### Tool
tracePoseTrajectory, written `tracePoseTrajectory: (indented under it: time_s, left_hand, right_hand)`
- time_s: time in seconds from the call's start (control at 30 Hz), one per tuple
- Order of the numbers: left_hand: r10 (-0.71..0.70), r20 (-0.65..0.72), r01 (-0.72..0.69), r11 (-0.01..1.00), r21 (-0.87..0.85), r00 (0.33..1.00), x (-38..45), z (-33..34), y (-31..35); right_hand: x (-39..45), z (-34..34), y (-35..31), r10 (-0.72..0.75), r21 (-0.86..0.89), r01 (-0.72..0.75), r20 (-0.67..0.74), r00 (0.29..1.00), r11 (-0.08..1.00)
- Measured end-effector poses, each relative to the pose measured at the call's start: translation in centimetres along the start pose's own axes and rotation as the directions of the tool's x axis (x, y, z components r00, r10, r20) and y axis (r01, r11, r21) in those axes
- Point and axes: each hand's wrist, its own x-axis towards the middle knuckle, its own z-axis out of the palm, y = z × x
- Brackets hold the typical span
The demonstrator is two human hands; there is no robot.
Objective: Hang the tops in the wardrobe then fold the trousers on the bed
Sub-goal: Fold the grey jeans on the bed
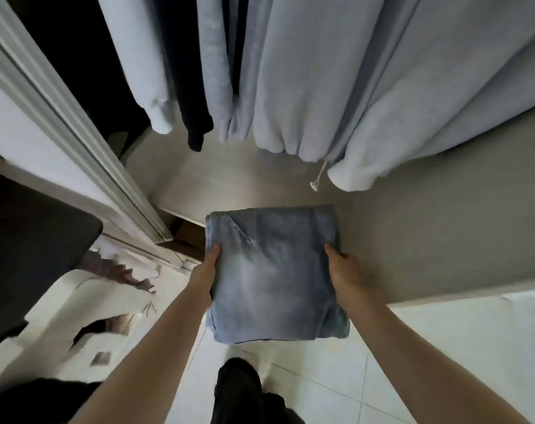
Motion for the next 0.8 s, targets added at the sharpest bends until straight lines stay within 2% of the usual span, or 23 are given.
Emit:
tracePoseTrajectory:
  time_s: [0.07, 0.17, 0.23, 0.3, 0.37, 0.47, 0.53, 0.63, 0.73, 0.8]
  left_hand:
    - [0.037, 0.054, -0.038, 0.999, 0.021, 0.998, 2.8, 2.4, 3.1]
    - [0.082, 0.229, -0.101, 0.992, 0.073, 0.97, 7.4, 6.1, 7.5]
    - [0.128, 0.271, -0.189, 0.959, 0.213, 0.954, 10.3, 7.8, 8.5]
    - [0.115, 0.217, -0.216, 0.82, 0.529, 0.969, 12.5, 8.2, 7.7]
    - [0.012, 0.22, -0.161, 0.723, 0.671, 0.975, 13.2, 7.5, 5.2]
    - [-0.153, 0.269, -0.046, 0.791, 0.611, 0.951, 13.3, 6.5, 1.8]
    - [-0.169, 0.297, 0.0, 0.87, 0.494, 0.94, 13.4, 6.4, 0.9]
    - [-0.11, 0.287, 0.018, 0.951, 0.307, 0.952, 13.6, 7.1, 0.6]
    - [-0.016, 0.255, -0.062, 0.954, 0.294, 0.967, 13.9, 8.4, 0.5]
    - [0.052, 0.243, -0.118, 0.958, 0.263, 0.969, 14.2, 9.2, 0.8]
  right_hand:
    - [2.3, 0.9, -1.8, 0.018, 0.047, -0.014, -0.103, 0.995, 0.999]
    - [6.1, 1.5, -4.3, -0.023, 0.006, 0.027, -0.327, 0.945, 1.0]
    - [8.4, 1.2, -5.2, -0.036, -0.053, 0.016, -0.397, 0.917, 0.998]
    - [10.7, 1.3, -5.2, -0.03, -0.13, -0.018, -0.36, 0.933, 0.991]
    - [11.6, 2.2, -3.9, 0.009, -0.258, -0.073, -0.241, 0.97, 0.963]
    - [11.2, 4.2, -0.6, 0.121, -0.33, -0.17, -0.165, 0.979, 0.928]
    - [10.5, 5.2, 1.4, 0.117, -0.327, -0.172, -0.18, 0.977, 0.929]
    - [10.5, 5.9, 2.8, 0.111, -0.349, -0.165, -0.171, 0.979, 0.922]
    - [11.5, 5.9, 3.2, 0.086, -0.414, -0.15, -0.17, 0.982, 0.898]
    - [12.0, 5.6, 3.3, -0.023, -0.443, -0.085, -0.234, 0.972, 0.892]
